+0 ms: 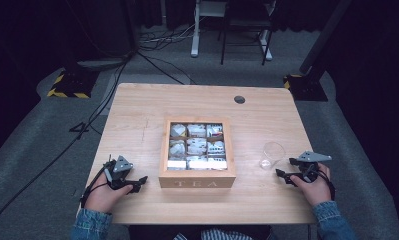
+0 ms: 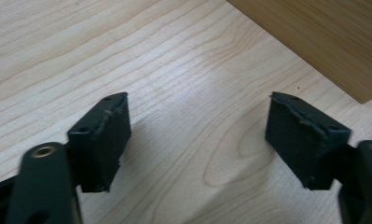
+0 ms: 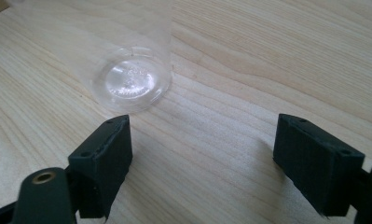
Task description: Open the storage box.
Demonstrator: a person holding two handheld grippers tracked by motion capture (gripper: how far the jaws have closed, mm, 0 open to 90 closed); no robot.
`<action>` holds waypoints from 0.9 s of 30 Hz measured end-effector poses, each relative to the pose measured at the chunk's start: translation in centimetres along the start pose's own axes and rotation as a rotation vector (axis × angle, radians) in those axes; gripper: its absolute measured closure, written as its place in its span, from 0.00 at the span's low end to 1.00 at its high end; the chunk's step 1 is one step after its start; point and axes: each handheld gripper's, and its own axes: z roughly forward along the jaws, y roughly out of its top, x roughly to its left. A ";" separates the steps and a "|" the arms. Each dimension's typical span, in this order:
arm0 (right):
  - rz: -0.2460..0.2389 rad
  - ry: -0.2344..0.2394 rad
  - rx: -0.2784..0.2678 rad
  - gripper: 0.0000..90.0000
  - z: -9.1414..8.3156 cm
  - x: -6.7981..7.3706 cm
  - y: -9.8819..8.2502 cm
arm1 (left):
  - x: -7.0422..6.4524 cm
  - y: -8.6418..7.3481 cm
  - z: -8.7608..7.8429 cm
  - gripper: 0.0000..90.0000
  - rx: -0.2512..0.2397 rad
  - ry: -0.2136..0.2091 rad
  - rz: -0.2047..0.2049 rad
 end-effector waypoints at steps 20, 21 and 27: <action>-0.001 0.003 -0.002 0.22 -0.1 0.1 -0.1 | -0.5 1.9 -2.2 0.41 -0.118 -0.054 -0.026; -0.001 0.003 -0.002 0.22 -0.1 0.1 -0.1 | -0.6 2.0 -2.3 0.41 -0.122 -0.058 -0.015; 0.000 0.003 -0.002 0.22 -0.1 0.1 -0.1 | -1.8 2.9 -3.2 0.43 -0.157 -0.098 -0.019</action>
